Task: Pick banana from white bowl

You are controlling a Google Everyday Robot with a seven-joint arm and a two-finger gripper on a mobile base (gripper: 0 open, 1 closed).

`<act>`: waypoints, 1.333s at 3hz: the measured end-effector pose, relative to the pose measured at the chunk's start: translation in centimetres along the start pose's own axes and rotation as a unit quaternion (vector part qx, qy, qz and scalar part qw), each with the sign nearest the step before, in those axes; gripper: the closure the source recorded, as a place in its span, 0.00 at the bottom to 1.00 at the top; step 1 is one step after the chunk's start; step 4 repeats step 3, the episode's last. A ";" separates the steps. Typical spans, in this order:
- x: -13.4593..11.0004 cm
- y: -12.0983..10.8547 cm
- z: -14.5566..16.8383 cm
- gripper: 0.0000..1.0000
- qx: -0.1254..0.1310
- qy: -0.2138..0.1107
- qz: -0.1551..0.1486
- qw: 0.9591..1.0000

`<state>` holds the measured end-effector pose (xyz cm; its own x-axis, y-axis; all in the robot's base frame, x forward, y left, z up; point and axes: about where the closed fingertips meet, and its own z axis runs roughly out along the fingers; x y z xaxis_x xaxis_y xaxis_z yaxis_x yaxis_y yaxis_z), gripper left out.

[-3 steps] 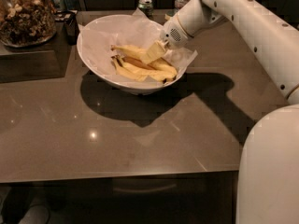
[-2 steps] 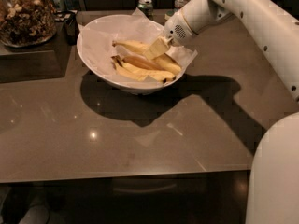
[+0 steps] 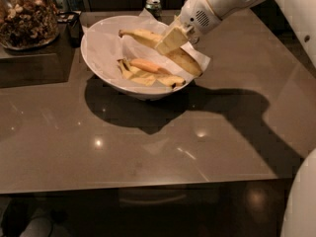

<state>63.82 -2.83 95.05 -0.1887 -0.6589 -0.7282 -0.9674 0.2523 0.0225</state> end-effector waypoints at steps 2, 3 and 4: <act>3.0 4.6 -5.6 1.00 -0.003 0.028 0.033 0.999; 3.1 4.7 -5.7 1.00 -0.003 0.028 0.033 0.999; 3.1 4.7 -5.7 1.00 -0.003 0.028 0.033 0.999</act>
Offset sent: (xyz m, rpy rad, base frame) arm -0.0983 -0.0854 0.0247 -0.0673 0.1146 -0.0899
